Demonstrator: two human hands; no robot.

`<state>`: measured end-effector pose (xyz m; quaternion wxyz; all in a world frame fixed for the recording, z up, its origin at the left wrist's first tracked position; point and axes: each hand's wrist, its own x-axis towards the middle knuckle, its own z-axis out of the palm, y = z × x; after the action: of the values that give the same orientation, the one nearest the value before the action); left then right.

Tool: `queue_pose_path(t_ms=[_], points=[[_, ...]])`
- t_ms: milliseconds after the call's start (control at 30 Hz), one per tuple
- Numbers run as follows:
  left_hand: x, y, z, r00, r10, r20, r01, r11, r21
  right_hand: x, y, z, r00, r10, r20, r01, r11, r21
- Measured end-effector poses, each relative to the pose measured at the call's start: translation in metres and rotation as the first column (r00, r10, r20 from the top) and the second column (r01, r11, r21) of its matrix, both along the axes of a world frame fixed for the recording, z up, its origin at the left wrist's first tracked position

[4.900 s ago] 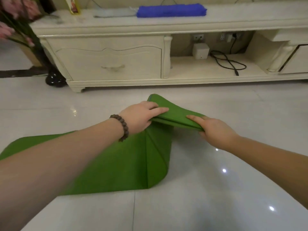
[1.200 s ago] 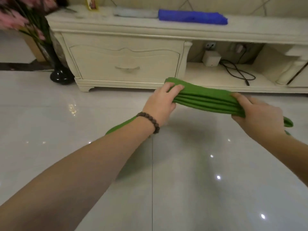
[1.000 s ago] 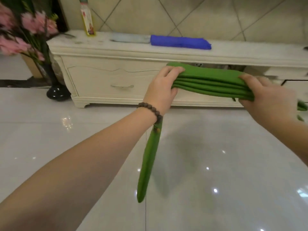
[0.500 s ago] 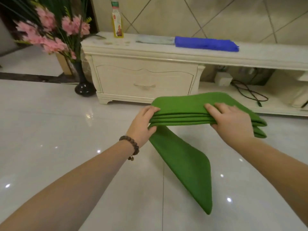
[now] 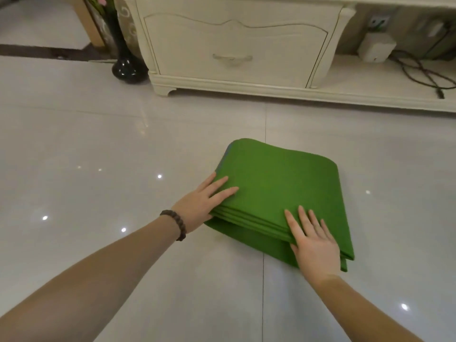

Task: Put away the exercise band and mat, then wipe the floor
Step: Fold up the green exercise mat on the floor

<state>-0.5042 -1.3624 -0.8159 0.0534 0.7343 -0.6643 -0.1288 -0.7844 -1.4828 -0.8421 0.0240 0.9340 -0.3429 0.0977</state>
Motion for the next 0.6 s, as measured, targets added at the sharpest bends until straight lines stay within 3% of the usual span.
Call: queue_pose_path(t_ms=[133,233,367,500,600], points=[[0.002,0.016,-0.03,0.998,-0.044,0.043,0.038,0.991,0.131,-0.007,0.021,-0.036,0.995,0.031,-0.092,-0.023,0.996,0.085],[0.0,0.024,-0.045,0.987,-0.024,0.16,-0.014,0.973,0.232,-0.007,0.026,-0.054,0.976,0.044,-0.213,-0.023,0.995,0.101],[-0.014,0.028,-0.055,0.903,0.036,0.428,-0.078,0.994,0.08,-0.005,0.015,-0.057,0.944,0.092,-0.315,-0.062,0.992,0.106],[-0.037,0.026,-0.063,0.882,-0.091,0.462,0.169,0.977,-0.131,-0.001,0.012,-0.049,0.935,0.119,-0.334,-0.076,0.988,0.138],[-0.054,0.019,-0.066,0.866,-0.102,0.489,0.197,0.969,-0.146,0.0,0.007,-0.032,0.953,0.13,-0.273,-0.107,0.989,0.099]])
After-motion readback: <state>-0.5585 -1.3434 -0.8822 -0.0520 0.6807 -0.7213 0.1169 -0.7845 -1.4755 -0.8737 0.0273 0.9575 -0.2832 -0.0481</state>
